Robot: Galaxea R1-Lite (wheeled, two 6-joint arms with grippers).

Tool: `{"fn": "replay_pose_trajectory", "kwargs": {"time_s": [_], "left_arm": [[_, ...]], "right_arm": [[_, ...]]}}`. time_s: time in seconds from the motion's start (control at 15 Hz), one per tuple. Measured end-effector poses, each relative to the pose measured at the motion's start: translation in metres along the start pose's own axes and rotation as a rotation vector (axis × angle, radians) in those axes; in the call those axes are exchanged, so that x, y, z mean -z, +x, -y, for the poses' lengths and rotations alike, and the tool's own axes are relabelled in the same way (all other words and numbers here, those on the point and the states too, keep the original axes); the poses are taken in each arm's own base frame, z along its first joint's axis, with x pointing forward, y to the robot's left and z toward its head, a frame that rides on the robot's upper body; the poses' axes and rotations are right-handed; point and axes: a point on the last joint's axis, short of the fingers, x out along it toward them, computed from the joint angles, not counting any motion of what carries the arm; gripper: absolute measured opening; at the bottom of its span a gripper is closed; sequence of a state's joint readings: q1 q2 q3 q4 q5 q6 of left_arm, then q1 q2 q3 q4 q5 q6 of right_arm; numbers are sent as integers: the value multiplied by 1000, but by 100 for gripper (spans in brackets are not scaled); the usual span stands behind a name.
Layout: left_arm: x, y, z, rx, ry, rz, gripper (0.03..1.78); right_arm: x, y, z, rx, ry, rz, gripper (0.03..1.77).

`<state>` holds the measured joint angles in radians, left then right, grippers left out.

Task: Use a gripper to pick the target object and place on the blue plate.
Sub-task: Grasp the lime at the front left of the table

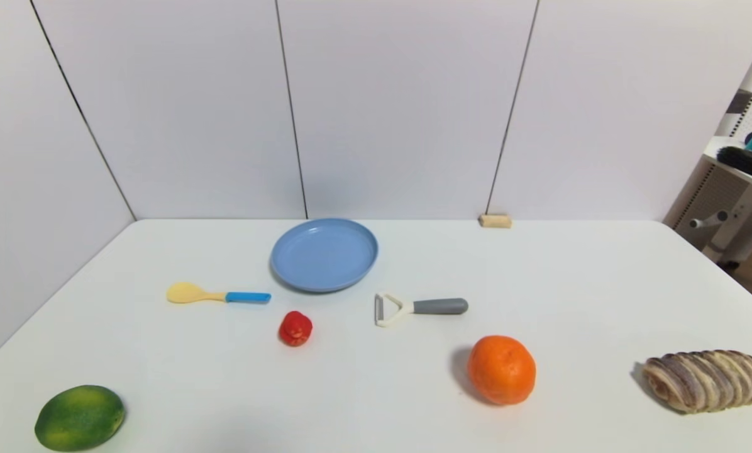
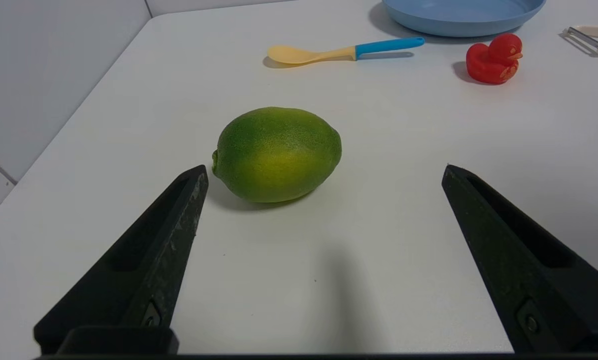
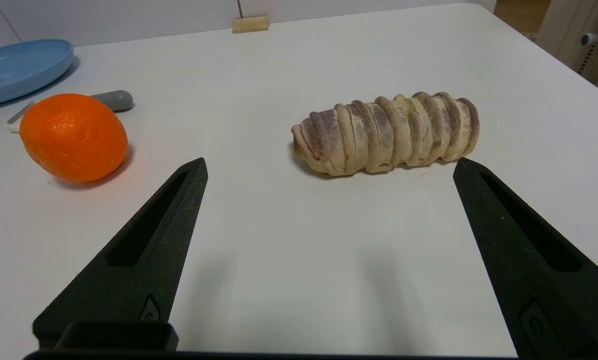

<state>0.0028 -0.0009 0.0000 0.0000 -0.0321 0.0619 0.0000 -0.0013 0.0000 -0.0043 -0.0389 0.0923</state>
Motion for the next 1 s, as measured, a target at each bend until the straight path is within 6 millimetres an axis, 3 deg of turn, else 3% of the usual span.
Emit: {"fn": "replay_pose_trajectory", "kwargs": {"time_s": [1.0], "left_arm": [[0, 0, 0, -18, -12, -2, 169]], "right_arm": [[0, 0, 0, 0, 1, 0, 170]]}}
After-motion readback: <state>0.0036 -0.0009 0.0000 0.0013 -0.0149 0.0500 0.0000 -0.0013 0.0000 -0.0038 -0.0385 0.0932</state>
